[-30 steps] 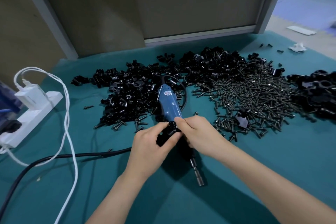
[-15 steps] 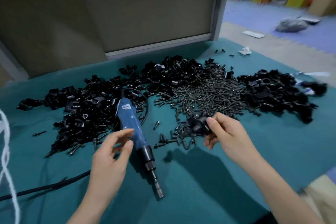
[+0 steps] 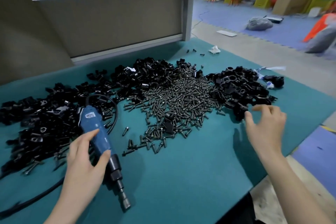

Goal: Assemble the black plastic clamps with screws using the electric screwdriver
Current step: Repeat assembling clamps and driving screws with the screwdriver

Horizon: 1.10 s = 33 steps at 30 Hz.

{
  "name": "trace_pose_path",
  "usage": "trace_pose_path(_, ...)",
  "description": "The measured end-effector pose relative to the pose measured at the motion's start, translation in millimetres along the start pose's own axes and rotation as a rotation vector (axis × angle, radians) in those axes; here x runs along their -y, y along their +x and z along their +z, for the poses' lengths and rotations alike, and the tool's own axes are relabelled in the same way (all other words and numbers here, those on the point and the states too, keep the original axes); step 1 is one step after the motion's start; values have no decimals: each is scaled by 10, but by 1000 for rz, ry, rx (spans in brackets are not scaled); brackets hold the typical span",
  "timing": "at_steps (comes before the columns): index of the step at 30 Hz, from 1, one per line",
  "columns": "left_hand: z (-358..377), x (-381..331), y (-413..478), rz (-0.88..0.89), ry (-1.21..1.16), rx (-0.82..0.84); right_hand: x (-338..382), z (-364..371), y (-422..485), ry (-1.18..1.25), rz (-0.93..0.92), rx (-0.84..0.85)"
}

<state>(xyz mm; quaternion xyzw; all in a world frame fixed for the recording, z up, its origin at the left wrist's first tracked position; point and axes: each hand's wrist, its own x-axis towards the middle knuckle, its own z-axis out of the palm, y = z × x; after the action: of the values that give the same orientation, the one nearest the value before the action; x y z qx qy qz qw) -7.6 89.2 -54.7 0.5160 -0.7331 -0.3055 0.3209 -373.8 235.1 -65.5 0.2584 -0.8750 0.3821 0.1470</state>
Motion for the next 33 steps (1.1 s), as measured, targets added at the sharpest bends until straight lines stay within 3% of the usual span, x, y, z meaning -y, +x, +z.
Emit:
trace_pose_path(2, -6, -35, 19, 7, 47, -17, 347, 18, -41, 147, -128, 42)
trace_pose_path(4, 5, -81, 34, 16, 75, -37, 772, 143, -114, 262, -241, 318)
trace_pose_path(6, 2, -106, 24, 22, 58, -35, 1161, 360, -206, 190, -314, 622)
trace_pose_path(8, -53, -89, 10, 25, 6, -33, 1418, 589, -287, 38, -361, 793)
trace_pose_path(11, -249, -36, 101, 67, 54, -72, 1550, 778, -327, -33, -462, 696)
trace_pose_path(15, -354, -180, 550, 197, 117, -145, 1569, 848, -322, 361, -578, 459)
trace_pose_path(17, -201, -406, 862, 286, 135, -102, 1563, 860, -325, 609, -477, 440)
trace_pose_path(21, 459, -832, 1558, 383, 231, 93, 1454, 888, -300, 1024, 56, 689)
trace_pose_path(26, 1209, -924, 2232, 406, 527, 303, 1392, 916, -207, 1438, 464, 817)
trace_pose_path(29, 1386, -784, 2379, 428, 645, 298, 1402, 927, -201, 1605, 563, 890)
trace_pose_path(33, 1370, -775, 2419, 462, 642, 260, 1442, 907, -210, 1573, 579, 893)
